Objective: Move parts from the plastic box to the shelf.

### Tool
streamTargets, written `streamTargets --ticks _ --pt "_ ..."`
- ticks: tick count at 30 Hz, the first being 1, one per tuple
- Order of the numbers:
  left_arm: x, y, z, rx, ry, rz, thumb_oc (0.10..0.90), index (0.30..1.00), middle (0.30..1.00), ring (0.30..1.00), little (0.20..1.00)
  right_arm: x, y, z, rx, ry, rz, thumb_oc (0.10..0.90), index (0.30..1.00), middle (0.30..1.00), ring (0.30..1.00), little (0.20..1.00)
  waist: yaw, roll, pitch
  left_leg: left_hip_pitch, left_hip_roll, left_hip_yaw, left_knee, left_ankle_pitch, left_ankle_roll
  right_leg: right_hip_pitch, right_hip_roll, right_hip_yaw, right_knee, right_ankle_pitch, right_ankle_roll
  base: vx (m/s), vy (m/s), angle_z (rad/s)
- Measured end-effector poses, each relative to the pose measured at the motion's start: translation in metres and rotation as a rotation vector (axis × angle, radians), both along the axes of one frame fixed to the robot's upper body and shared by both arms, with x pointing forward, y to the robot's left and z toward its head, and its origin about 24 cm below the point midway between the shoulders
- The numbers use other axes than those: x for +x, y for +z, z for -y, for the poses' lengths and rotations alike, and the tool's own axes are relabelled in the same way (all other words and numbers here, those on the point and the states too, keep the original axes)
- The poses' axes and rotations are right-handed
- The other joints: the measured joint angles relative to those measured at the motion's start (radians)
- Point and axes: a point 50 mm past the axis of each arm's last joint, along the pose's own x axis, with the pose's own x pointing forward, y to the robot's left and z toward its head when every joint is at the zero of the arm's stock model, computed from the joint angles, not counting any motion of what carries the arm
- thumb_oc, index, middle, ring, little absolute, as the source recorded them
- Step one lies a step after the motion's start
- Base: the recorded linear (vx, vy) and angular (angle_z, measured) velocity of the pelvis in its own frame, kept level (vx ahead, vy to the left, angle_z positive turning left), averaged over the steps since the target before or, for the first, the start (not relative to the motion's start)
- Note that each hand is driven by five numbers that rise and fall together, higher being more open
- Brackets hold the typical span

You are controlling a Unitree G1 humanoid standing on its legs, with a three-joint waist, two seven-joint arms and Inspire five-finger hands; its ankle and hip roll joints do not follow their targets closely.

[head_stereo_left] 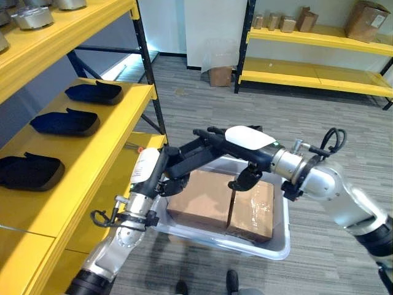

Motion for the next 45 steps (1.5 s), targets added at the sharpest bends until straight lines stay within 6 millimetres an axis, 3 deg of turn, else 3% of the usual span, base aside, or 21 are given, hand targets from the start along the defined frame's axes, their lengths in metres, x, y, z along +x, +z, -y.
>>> streamTargets --ticks 4,9,14,18,25,30,32,34,41,45 --pt "0.000 0.000 0.001 0.000 -0.011 0.002 0.400 0.300 0.300 0.300 0.300 -0.015 0.007 -0.005 -0.124 0.092 0.130 0.900 1.000 1.000 1.000 1.000 -0.004 -0.003 -0.002 0.000 0.000 0.004 0.000 0.000 0.000 -0.002 0.000 0.004 0.000 0.000 0.000 0.00 0.003 -0.02" --pt "-0.001 -0.001 0.001 0.006 -0.021 -0.009 0.400 0.300 0.300 0.300 0.300 -0.028 0.017 -0.010 -0.146 0.167 0.271 0.900 1.000 1.000 1.000 1.000 -0.017 -0.004 -0.002 -0.002 0.000 0.010 0.000 -0.003 0.001 -0.009 0.001 0.017 0.000 0.000 0.000 0.01 0.012 -0.05" --pt "-0.003 -0.010 0.004 0.020 -0.035 -0.052 0.400 0.300 0.300 0.300 0.300 -0.027 0.046 -0.002 0.319 0.042 0.596 0.900 1.000 1.000 1.000 1.000 -0.028 -0.002 -0.003 -0.003 0.000 0.021 0.000 -0.004 0.002 -0.015 0.001 0.025 0.000 0.001 -0.001 -0.01 0.010 -0.04" --pt "-0.006 -0.015 0.011 0.027 -0.067 -0.073 0.400 0.300 0.300 0.300 0.300 -0.024 0.060 0.010 0.549 -0.097 0.781 0.900 1.000 1.000 1.000 1.000 -0.026 0.005 -0.007 -0.002 -0.001 0.025 0.000 -0.004 0.002 -0.014 0.000 0.025 0.000 0.001 0.000 0.00 0.000 0.00" --pt "-0.007 -0.018 0.014 0.023 -0.080 -0.086 0.400 0.300 0.300 0.300 0.300 -0.005 0.065 0.038 0.709 -0.385 0.938 0.900 1.000 1.000 1.000 1.000 -0.020 0.035 -0.024 -0.001 0.000 0.023 0.000 -0.004 0.002 -0.013 0.001 0.024 0.000 0.002 0.001 0.00 0.000 0.00" --pt "-0.007 -0.018 0.014 0.026 -0.079 -0.091 0.400 0.300 0.300 0.300 0.300 0.002 0.060 0.049 0.758 -0.477 0.920 0.900 1.000 1.000 1.000 1.000 -0.022 0.046 -0.029 -0.001 0.000 0.023 0.000 -0.004 0.002 -0.013 0.001 0.024 -0.001 0.000 0.000 0.00 0.000 0.00" --pt "-0.007 -0.018 0.014 0.027 -0.076 -0.095 0.400 0.300 0.300 0.300 0.300 0.003 0.056 0.053 0.774 -0.512 0.898 0.900 1.000 1.000 1.000 1.000 -0.026 0.048 -0.028 -0.002 0.001 0.023 -0.001 -0.007 0.007 -0.014 0.001 0.023 -0.001 0.000 0.000 -0.02 -0.021 0.00" --pt "-0.007 -0.018 0.014 0.029 -0.072 -0.095 0.400 0.300 0.300 0.300 0.300 0.002 0.039 0.066 0.783 -0.587 0.839 0.900 1.000 1.000 1.000 1.000 -0.025 0.048 -0.028 -0.002 0.001 0.022 0.000 -0.007 0.007 -0.014 0.001 0.022 -0.004 -0.001 0.000 -0.05 -0.062 0.01" --pt "-0.014 -0.014 0.007 0.018 -0.043 -0.083 0.400 0.300 0.300 0.300 0.300 -0.004 -0.051 0.099 0.700 -0.849 0.466 0.900 1.000 1.000 1.000 1.000 -0.030 0.054 -0.028 -0.007 0.002 0.026 0.000 -0.007 0.005 -0.021 0.002 0.023 -0.006 -0.009 0.005 -0.04 -0.071 -0.02" --pt "-0.017 -0.011 0.004 0.017 -0.022 -0.065 0.400 0.300 0.300 0.300 0.300 -0.013 -0.081 0.104 0.691 -0.910 0.321 0.900 1.000 1.000 1.000 1.000 -0.030 0.060 -0.027 -0.018 0.004 0.026 0.000 -0.007 0.005 -0.031 0.004 0.022 -0.005 -0.008 0.004 -0.05 -0.112 0.00"
